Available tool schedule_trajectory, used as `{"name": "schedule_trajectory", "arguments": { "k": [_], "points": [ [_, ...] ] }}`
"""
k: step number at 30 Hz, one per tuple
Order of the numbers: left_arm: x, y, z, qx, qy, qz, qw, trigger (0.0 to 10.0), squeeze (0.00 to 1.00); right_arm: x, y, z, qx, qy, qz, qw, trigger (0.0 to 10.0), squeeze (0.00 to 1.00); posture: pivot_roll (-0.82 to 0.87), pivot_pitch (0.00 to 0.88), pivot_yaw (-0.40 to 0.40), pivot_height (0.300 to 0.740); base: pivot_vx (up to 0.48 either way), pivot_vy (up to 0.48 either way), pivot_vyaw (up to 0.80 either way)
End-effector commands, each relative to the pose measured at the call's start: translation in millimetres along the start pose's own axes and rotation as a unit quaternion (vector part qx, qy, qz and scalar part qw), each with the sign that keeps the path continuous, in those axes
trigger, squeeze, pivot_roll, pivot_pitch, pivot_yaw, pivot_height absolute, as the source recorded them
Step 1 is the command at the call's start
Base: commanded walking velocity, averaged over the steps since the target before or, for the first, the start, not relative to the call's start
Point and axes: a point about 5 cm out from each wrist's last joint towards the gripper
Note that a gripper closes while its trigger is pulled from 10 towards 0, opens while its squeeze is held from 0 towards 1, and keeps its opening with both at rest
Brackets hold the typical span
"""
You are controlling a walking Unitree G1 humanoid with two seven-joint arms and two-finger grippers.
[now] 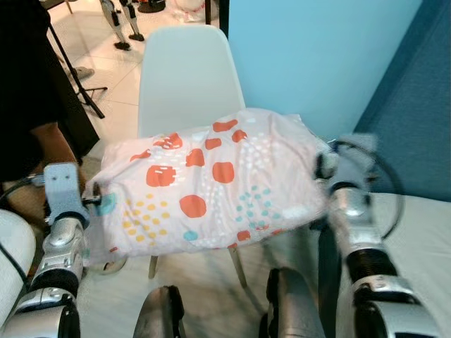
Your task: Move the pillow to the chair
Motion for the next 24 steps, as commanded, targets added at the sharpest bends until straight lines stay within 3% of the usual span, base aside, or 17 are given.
{"name": "schedule_trajectory", "arguments": {
  "k": [1, 3, 5, 6, 7, 8, 9, 10, 11, 13, 14, 15, 18, 19, 20, 22, 24],
  "points": [
    [26.2, 11, 5.6, -0.018, 0.085, -0.011, 0.996, 10.0, 0.0, -2.7, 21, 5.3, -0.056, -0.023, -0.018, 0.998, 10.0, 0.0, 0.01, 0.109, 0.021, 0.573, 0.0, 0.0, 0.0],
    [35.7, 38, 14.5, -0.055, 0.134, -0.029, 0.989, 10.0, 0.0, 5.3, 46, 12.1, -0.11, -0.003, 0.006, 0.994, 10.0, 0.0, 0.01, 0.103, 0.027, 0.573, 0.0, 0.0, 0.0],
    [35.7, 38, 14.5, -0.055, 0.134, -0.029, 0.989, 10.0, 0.0, 5.3, 46, 12.1, -0.11, -0.003, 0.006, 0.994, 10.0, 0.0, 0.01, 0.103, 0.027, 0.573, 0.0, 0.0, 0.0],
    [31.0, 54, 18.6, -0.079, 0.13, -0.043, 0.987, 10.0, 0.0, 18.4, 51, 13.5, -0.111, 0.043, 0.033, 0.992, 10.0, 0.0, 0.01, 0.096, 0.032, 0.573, 0.0, 0.0, 0.0],
    [31.0, 54, 18.6, -0.079, 0.13, -0.043, 0.987, 10.0, 0.0, 18.4, 51, 13.5, -0.111, 0.043, 0.033, 0.992, 10.0, 0.0, 0.01, 0.096, 0.032, 0.573, 0.0, 0.0, 0.0],
    [16.7, 72, 22.3, -0.102, 0.096, -0.052, 0.989, 10.0, 0.0, 40.4, 50, 11.0, -0.09, 0.118, 0.066, 0.987, 10.0, 0.0, 0.01, 0.091, 0.035, 0.573, 0.0, 0.0, 0.0],
    [16.7, 72, 22.3, -0.102, 0.096, -0.052, 0.989, 10.0, 0.0, 40.4, 50, 11.0, -0.09, 0.118, 0.066, 0.987, 10.0, 0.0, 0.01, 0.091, 0.035, 0.573, 0.0, 0.0, 0.0],
    [-7.8, 88, 23.8, -0.124, 0.03, -0.046, 0.991, 10.0, 0.0, 63.7, 43, 4.6, -0.058, 0.191, 0.087, 0.976, 10.0, 0.0, 0.01, 0.084, 0.034, 0.573, 0.0, 0.0, 0.0],
    [-7.8, 88, 23.8, -0.124, 0.03, -0.046, 0.991, 10.0, 0.0, 63.7, 43, 4.6, -0.058, 0.191, 0.087, 0.976, 10.0, 0.0, 0.01, 0.084, 0.034, 0.573, 0.0, 0.0, 0.0],
    [-59.7, 104, 15.0, -0.164, -0.112, 0.015, 0.98, 10.0, 0.0, 95.2, 19, -12.6, 0.016, 0.274, 0.091, 0.957, 10.0, 0.0, 0.02, 0.078, 0.034, 0.573, 0.0, 0.0, 0.0],
    [-59.7, 104, 15.0, -0.164, -0.112, 0.015, 0.98, 10.0, 0.0, 95.2, 19, -12.6, 0.016, 0.274, 0.091, 0.957, 10.0, 0.0, 0.02, 0.078, 0.034, 0.573, 0.0, 0.0, 0.0],
    [-75.4, 105, 9.2, -0.175, -0.151, 0.045, 0.972, 10.0, 0.0, 101.7, 9, -18.9, 0.043, 0.287, 0.081, 0.954, 10.0, 0.0, 0.02, 0.078, 0.034, 0.573, 0.0, 0.0, 0.0],
    [-89.0, 96, 3.2, -0.16, -0.184, 0.055, 0.968, 10.0, 0.0, 107.2, -6, -27.0, 0.081, 0.292, 0.057, 0.951, 10.0, 0.0, 0.01, 0.071, 0.042, 0.573, 0.0, 0.0, 0.0],
    [-99.7, 79, -2.7, -0.124, -0.213, 0.053, 0.968, 10.0, 0.0, 110.6, -21, -35.5, 0.122, 0.292, 0.039, 0.948, 10.0, 0.0, 0.01, 0.071, 0.04, 0.573, 0.0, 0.0, 0.0],
    [-99.7, 79, -2.7, -0.124, -0.213, 0.053, 0.968, 10.0, 0.0, 110.6, -21, -35.5, 0.122, 0.292, 0.039, 0.948, 10.0, 0.0, 0.01, 0.071, 0.04, 0.573, 0.0, 0.0, 0.0],
    [-110.5, 46, -13.0, -0.059, -0.242, 0.077, 0.965, 10.0, 0.0, 113.6, -39, -47.5, 0.161, 0.287, 0.027, 0.944, 10.0, 0.0, 0.02, 0.071, 0.035, 0.573, 0.0, 0.0, 0.0],
    [-110.5, 46, -13.0, -0.059, -0.242, 0.077, 0.965, 10.0, 0.0, 113.6, -39, -47.5, 0.161, 0.287, 0.027, 0.944, 10.0, 0.0, 0.02, 0.071, 0.035, 0.573, 0.0, 0.0, 0.0]
  ]
}}
Point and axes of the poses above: a point about 5 cm out from each wrist's last joint towards the gripper, its own z axis pointing out of the wrist towards the gripper, its own y axis along the axis of the wrist's last joint, x = y × z, and after that the axes turned 11 degrees about z, right-handed
